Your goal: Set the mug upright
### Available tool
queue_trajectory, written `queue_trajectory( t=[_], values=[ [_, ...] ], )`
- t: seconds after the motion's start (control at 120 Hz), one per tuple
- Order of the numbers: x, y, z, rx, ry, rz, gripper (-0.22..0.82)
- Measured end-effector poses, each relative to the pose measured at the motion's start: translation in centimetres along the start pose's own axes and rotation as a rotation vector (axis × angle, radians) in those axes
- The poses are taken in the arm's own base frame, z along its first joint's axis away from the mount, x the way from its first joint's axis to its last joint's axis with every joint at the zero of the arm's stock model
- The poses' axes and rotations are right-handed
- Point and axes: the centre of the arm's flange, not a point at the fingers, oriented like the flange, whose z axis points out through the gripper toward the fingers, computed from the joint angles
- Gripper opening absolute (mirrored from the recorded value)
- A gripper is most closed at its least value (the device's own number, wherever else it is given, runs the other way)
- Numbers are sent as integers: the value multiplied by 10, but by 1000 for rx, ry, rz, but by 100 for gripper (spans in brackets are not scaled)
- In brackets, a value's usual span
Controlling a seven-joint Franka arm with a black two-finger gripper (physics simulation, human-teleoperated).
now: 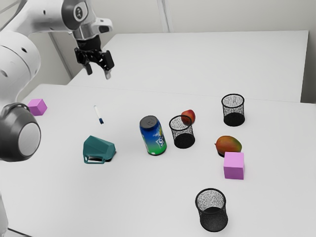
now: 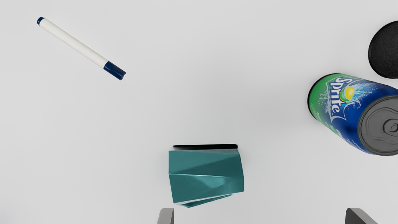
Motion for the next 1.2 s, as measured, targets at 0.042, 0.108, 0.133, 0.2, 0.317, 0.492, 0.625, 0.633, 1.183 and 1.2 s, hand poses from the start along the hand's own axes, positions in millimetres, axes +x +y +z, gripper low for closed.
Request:
queue_trajectory(
  t=[0.042, 0.108, 0.133, 0.2, 0.317, 0.492, 0.625, 0.633, 1.183, 1.2],
  values=[
    [1, 0, 1, 1, 2, 1, 60],
    [3, 0, 2, 1, 5, 2, 60],
    [4, 1, 4, 1, 4, 3, 60],
    [5, 3, 8, -8, -1, 7, 60],
    [-11, -8, 46, -91, -50, -15, 60],
    [-83, -47, 89, -232, -69, -109, 60],
    [-135, -81, 119, -321, -41, -211, 60],
    [-138, -84, 121, -326, -40, -219, 60],
    [-168, -131, 215, -506, 166, -363, 60],
    [-167, -132, 218, -511, 171, -365, 60]
  ],
)
